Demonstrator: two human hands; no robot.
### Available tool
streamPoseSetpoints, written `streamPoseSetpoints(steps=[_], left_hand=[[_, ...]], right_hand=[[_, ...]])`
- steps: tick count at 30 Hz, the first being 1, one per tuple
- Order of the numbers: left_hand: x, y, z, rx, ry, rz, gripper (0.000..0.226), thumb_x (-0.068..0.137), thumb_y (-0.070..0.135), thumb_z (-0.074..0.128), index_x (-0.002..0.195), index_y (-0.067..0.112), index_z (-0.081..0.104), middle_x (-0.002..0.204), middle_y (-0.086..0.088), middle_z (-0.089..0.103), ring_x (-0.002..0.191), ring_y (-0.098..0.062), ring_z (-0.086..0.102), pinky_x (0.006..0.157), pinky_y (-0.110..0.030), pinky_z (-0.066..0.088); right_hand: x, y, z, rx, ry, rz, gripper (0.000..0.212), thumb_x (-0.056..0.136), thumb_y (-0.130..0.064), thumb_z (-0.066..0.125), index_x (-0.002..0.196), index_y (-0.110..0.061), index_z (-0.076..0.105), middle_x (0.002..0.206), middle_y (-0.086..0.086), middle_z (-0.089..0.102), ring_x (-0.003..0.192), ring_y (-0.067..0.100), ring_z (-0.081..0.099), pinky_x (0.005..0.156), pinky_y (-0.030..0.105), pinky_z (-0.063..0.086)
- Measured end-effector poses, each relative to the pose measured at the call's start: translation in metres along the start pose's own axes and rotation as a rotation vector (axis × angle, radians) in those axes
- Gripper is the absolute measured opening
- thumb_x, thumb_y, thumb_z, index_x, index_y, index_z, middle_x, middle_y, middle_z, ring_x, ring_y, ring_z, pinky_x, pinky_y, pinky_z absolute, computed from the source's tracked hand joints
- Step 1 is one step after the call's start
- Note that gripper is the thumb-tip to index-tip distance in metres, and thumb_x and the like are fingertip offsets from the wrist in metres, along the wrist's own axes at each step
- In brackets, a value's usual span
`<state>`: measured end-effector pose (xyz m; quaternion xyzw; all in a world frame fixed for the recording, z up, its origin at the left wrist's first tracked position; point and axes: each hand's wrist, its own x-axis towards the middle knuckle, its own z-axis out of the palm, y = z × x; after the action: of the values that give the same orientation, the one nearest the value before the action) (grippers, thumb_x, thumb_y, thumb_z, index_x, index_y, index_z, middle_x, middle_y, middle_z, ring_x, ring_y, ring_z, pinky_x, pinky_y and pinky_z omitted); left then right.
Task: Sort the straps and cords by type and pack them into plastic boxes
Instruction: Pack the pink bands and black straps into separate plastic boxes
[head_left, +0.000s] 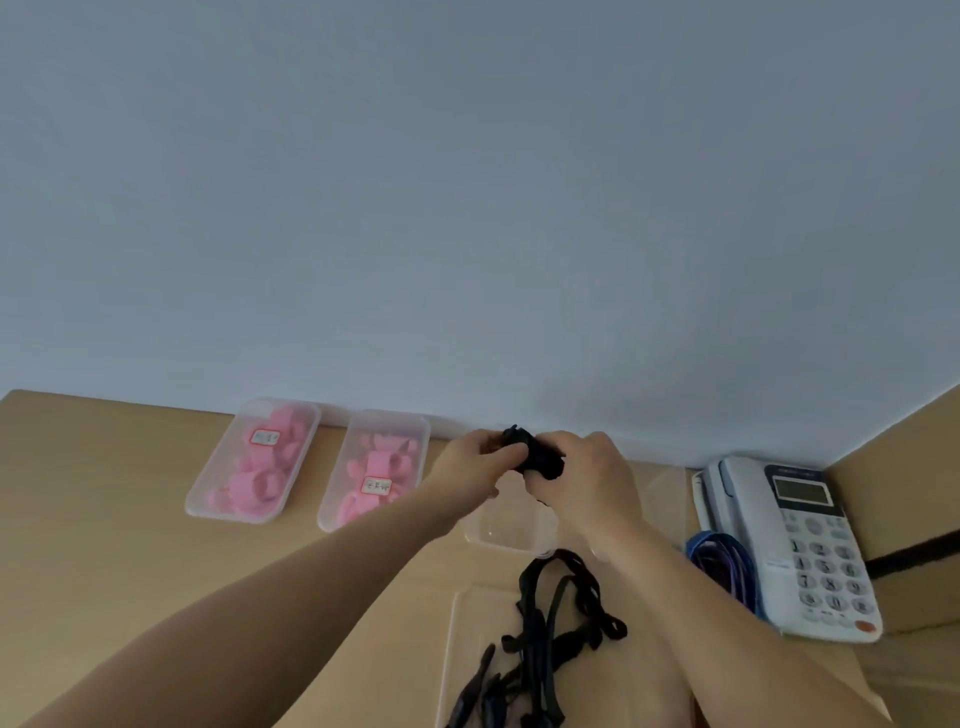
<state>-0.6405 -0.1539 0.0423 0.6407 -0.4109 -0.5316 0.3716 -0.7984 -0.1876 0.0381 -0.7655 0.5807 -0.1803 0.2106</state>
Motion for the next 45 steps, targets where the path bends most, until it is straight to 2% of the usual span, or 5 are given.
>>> streamPoseSetpoints(steps=[4,11,32,40,45], left_hand=[[0.028,-0.007,0.004,0.364,0.139,0.121,0.024,0.087,0.034,0.057,0.103,0.015,0.061,0.099,-0.006,0.063,0.090,-0.023,0.057,0.077,-0.035,0.044],[0.044,-0.041,-0.005,0.934,0.091,0.170,0.055,0.088,0.019,0.054,0.142,0.016,0.042,0.139,-0.005,0.048,0.130,-0.023,0.040,0.107,-0.031,0.030],[0.049,-0.067,-0.003,0.873,0.106,0.079,0.066,0.088,0.020,0.052,0.149,0.018,0.027,0.100,-0.010,0.069,0.097,-0.031,0.063,0.080,-0.040,0.050],[0.049,-0.073,-0.002,0.883,0.145,0.141,0.059,0.092,0.020,0.048,0.148,0.020,0.029,0.091,-0.012,0.068,0.087,-0.033,0.063,0.067,-0.035,0.042],[0.047,-0.071,-0.005,0.909,0.122,0.183,0.056,0.091,0.017,0.049,0.145,0.022,0.033,0.088,-0.010,0.067,0.084,-0.032,0.063,0.064,-0.036,0.042]], right_hand=[[0.035,0.019,0.014,-0.057,-0.100,-0.117,0.029,0.078,-0.035,0.067,0.107,-0.039,0.067,0.081,-0.004,0.054,0.090,0.017,0.055,0.066,0.032,0.051],[0.069,0.036,0.041,-0.207,-0.211,-0.325,0.015,0.084,-0.027,0.060,0.098,-0.027,0.066,0.082,-0.007,0.066,0.093,0.017,0.045,0.060,0.030,0.035],[0.073,0.052,0.082,-0.337,-0.295,-0.352,0.051,0.083,-0.041,0.070,0.125,-0.015,0.056,0.121,0.002,0.054,0.113,0.022,0.048,0.087,0.030,0.041],[0.060,0.050,0.070,-0.401,-0.127,-0.467,0.020,0.075,-0.015,0.080,0.090,-0.007,0.071,0.093,0.008,0.063,0.090,0.031,0.059,0.069,0.038,0.051],[0.061,0.040,0.064,-0.534,-0.242,-0.582,0.011,0.091,-0.010,0.058,0.100,-0.012,0.066,0.104,0.003,0.058,0.104,0.024,0.053,0.076,0.030,0.045]])
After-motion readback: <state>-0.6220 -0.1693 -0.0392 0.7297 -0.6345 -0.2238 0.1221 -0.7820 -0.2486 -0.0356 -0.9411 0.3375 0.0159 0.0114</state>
